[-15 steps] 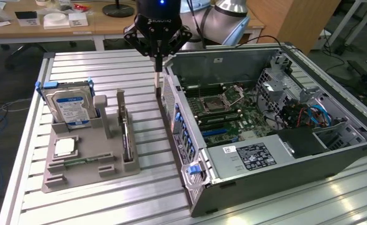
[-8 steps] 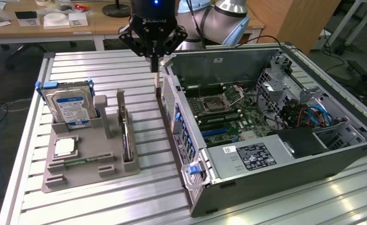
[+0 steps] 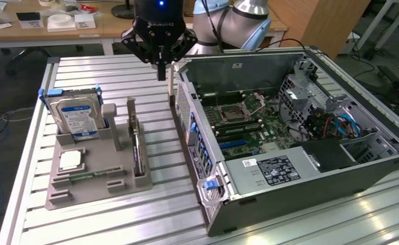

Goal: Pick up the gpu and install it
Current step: 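Reach for the gpu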

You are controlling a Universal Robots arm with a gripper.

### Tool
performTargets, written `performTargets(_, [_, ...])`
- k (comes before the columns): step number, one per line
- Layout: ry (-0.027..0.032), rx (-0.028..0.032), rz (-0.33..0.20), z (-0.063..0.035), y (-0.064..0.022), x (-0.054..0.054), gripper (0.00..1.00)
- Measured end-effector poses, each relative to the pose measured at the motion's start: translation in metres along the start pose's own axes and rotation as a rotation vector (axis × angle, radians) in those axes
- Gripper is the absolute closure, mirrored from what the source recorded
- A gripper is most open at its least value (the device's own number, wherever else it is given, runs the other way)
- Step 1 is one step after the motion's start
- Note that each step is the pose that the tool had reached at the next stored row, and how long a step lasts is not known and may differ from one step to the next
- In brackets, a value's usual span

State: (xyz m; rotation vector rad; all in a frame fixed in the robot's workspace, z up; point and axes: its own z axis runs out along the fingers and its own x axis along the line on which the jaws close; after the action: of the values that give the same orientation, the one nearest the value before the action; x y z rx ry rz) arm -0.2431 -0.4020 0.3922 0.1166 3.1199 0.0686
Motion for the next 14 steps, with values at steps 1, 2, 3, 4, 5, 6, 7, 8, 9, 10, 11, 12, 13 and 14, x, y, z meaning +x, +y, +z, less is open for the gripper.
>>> performTargets(1, [0.0004, 0.0000, -0.001, 0.0001, -0.0005, 0.001, 0.89])
performTargets(2, [0.0006, 0.0000, -0.002, 0.0002, -0.0008, 0.003, 0.89])
performTargets(3, [0.0008, 0.0000, -0.005, 0.0003, -0.0011, 0.004, 0.89])
performTargets(4, [0.0010, -0.0001, -0.009, 0.0005, -0.0016, 0.005, 0.89])
performTargets(5, [0.0011, -0.0002, -0.013, 0.0006, -0.0021, 0.006, 0.89])
performTargets(6, [0.0014, -0.0002, -0.017, 0.0008, -0.0027, 0.007, 0.89])
performTargets(7, [0.0017, -0.0003, -0.022, 0.0009, -0.0033, 0.007, 0.89])
performTargets(8, [0.0021, -0.0004, -0.028, 0.0011, -0.0039, 0.008, 0.89])
performTargets(9, [0.0024, -0.0005, -0.033, 0.0013, -0.0044, 0.009, 0.89])
performTargets(10, [0.0027, -0.0006, -0.039, 0.0015, -0.0050, 0.009, 0.89])
performTargets(11, [0.0031, -0.0006, -0.043, 0.0016, -0.0057, 0.010, 0.89])
performTargets(12, [0.0032, -0.0007, -0.047, 0.0017, -0.0064, 0.011, 0.89])
performTargets(13, [0.0034, -0.0007, -0.049, 0.0018, -0.0071, 0.012, 0.89])
performTargets(14, [0.0035, -0.0007, -0.051, 0.0018, -0.0077, 0.014, 0.89])
